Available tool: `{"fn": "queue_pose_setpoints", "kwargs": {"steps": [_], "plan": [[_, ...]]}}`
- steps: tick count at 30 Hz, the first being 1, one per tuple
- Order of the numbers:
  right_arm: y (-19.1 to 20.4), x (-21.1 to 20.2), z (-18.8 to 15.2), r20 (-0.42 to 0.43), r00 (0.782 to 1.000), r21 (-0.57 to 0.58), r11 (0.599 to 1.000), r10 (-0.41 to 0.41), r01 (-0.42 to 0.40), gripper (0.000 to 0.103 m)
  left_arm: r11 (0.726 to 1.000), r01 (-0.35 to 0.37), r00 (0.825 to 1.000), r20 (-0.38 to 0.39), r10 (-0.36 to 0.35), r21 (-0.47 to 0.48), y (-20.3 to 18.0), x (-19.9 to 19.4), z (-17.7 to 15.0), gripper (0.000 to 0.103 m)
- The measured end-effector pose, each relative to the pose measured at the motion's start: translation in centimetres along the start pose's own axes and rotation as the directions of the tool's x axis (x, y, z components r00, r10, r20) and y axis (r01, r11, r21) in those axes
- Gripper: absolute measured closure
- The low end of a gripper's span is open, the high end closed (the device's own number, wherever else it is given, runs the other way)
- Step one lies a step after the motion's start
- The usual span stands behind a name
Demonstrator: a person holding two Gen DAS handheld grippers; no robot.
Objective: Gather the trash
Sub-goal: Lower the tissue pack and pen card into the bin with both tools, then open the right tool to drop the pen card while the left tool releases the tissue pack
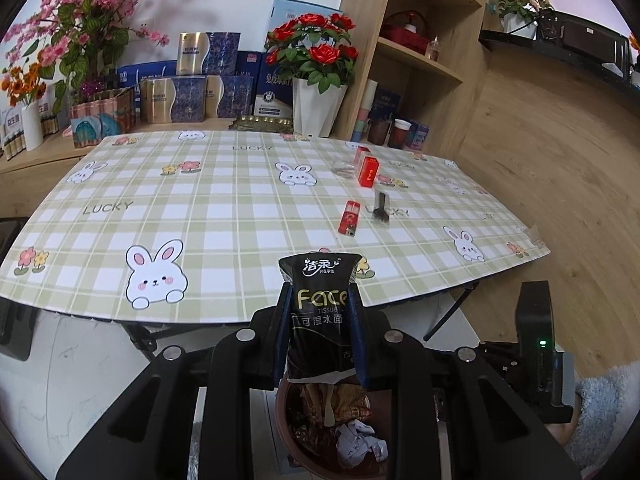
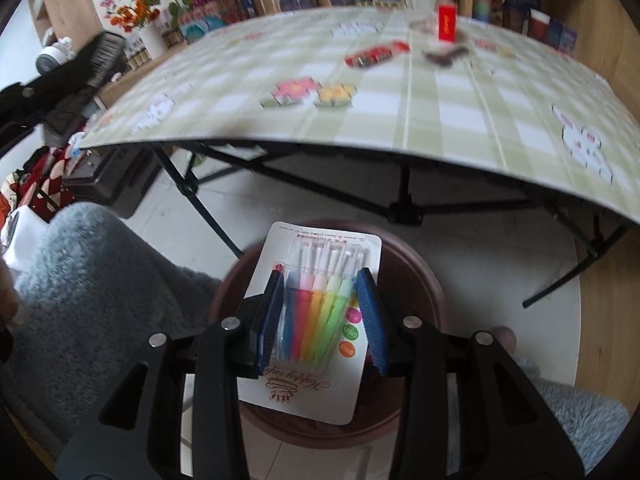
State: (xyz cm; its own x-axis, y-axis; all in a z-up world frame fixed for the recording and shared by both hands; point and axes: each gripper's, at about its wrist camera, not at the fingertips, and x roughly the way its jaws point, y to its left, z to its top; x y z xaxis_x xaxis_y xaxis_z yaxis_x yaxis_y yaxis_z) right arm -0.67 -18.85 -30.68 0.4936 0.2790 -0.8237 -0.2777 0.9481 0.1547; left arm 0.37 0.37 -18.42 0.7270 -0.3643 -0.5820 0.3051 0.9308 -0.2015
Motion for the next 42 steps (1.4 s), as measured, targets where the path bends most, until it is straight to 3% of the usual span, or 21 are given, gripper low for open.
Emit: {"fn": "queue_pose_setpoints", "kwargs": {"steps": [12, 14, 21, 26, 29, 36, 40, 42], "plan": [[-1.1, 1.2, -0.7, -0.056, 0.998, 0.051, 0.999, -0.009, 0.012, 0.060, 1.000, 0.002, 1.000, -0.018, -0.002, -0.022, 0.2, 0.1, -0.3, 0.077], [-1.2, 1.2, -0.6, -0.054, 0.998, 0.054, 0.998, -0.014, 0.017, 0.055, 1.000, 0.003, 1.000, -0.021, -0.004, -0.028, 0.2, 0.1, -0.5, 0.077], [-1.8, -0.4, 0.1, 0.033, 0.999, 0.092, 0.996, -0.008, 0.005, 0.012, 1.000, 0.003, 0.999, -0.033, -0.003, -0.028, 0.1, 0.3, -0.8, 0.077], [-1.9, -2.2, 0.8, 0.112, 0.993, 0.087, 0.996, -0.042, 0.032, 0.006, 1.000, 0.004, 0.999, -0.051, -0.005, -0.024, -0.1, 0.6, -1.2, 0.077], [-2.1, -3.4, 1.4, 0.170, 0.983, 0.075, 0.995, -0.073, 0.061, 0.006, 1.000, 0.004, 0.998, -0.062, -0.005, -0.020, -0.2, 0.9, -1.4, 0.077], [-3.7, -6.8, 2.2, 0.324, 0.933, 0.047, 0.987, -0.160, 0.153, 0.006, 1.000, 0.006, 0.996, -0.087, -0.007, -0.005, -0.6, 1.4, -1.9, 0.076], [-4.6, -7.5, 1.8, 0.369, 0.899, 0.040, 0.970, -0.237, 0.239, 0.006, 1.000, 0.025, 0.995, -0.096, -0.023, 0.016, -0.9, 1.8, -2.2, 0.076], [-5.3, -7.4, 1.5, 0.365, 0.896, 0.071, 0.967, -0.252, 0.243, 0.006, 0.997, 0.062, 0.993, -0.106, -0.057, 0.046, -1.3, 2.4, -2.7, 0.075]]}}
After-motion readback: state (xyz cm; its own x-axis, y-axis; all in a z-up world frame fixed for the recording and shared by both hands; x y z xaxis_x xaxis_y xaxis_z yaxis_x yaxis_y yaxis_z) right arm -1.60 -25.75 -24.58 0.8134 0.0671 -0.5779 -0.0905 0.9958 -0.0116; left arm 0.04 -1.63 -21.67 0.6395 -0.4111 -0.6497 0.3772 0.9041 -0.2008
